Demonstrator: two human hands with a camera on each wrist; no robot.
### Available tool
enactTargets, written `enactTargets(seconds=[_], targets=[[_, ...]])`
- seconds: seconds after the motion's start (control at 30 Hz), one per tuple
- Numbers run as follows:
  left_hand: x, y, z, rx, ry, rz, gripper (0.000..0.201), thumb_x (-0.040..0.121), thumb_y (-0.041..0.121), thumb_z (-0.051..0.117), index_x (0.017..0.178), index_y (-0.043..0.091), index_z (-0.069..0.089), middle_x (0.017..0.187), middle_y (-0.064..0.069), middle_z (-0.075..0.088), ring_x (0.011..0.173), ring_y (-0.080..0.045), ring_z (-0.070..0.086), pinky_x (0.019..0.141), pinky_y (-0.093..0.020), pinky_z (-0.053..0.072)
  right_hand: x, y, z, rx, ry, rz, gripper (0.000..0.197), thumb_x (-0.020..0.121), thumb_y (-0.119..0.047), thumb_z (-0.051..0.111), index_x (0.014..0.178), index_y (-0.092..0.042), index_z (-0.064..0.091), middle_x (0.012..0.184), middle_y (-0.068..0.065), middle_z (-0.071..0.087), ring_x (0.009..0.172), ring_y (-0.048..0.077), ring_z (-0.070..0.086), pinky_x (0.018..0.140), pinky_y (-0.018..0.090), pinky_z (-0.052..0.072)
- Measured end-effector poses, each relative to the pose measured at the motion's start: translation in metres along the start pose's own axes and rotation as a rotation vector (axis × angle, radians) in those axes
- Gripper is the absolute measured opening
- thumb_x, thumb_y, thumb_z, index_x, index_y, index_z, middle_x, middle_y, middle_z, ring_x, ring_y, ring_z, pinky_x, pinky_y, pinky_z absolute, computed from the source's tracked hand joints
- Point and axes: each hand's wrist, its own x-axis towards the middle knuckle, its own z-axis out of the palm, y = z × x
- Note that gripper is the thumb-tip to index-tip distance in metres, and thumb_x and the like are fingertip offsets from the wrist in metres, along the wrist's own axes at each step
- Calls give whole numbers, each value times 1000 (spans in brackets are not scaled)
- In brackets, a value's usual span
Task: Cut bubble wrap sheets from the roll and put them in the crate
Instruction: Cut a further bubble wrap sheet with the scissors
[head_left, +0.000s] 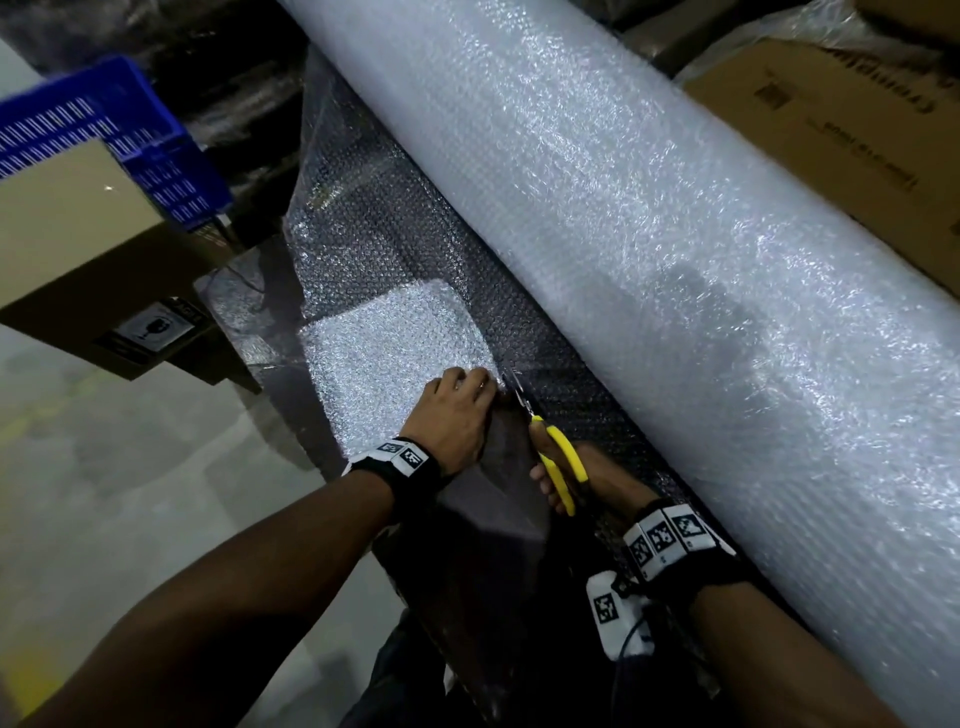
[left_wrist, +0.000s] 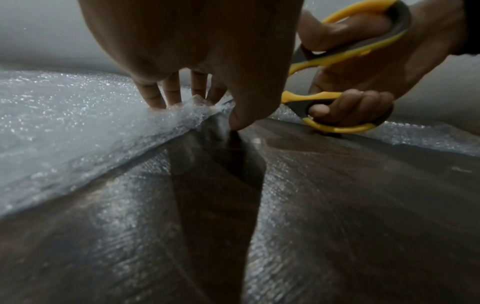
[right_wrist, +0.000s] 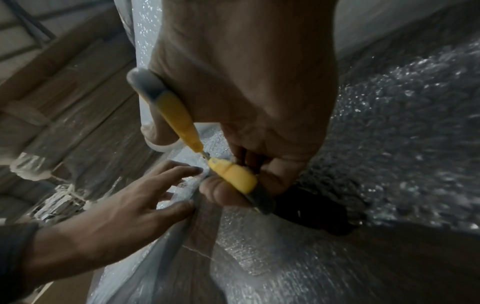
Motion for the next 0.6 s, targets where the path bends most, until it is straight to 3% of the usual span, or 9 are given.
enactTargets(seconds=[0.17,0.33,0.43,0.6], targets=[[0,1,-2,-14,2,-11,60,78,31,52,135,11,51,134,-8,50,112,-34,49,86,-45,47,5,-3,6,-85,39,-36,61,80,-66,61,60,-9,58,44,2,52,34,12,49,38,17,39],[-1,2,-3,-34,15,-9,64,75,35,36,132,9,53,132,-10,52,110,-35,50,86,-45,48,4,-8,4,-93,42,-5,64,86,-64,57,59,-7,57,41,2,50,31,13,47,37,16,39],[-1,2,-2,-37,28,-7,65,75,36,35,132,9,53,132,-10,52,109,-35,50,86,-44,47,5,-13,4,-97,29,17,62,81,-65,62,58,-8,56,43,3,49,33,14,46,38,16,38],[-1,3,0,-46,54,-5,66,75,37,41,133,9,52,133,-10,50,111,-34,49,88,-45,46,6,-9,4,-119,46,-62,51,87,-51,67,59,-11,52,43,0,47,32,9,42,37,16,34]])
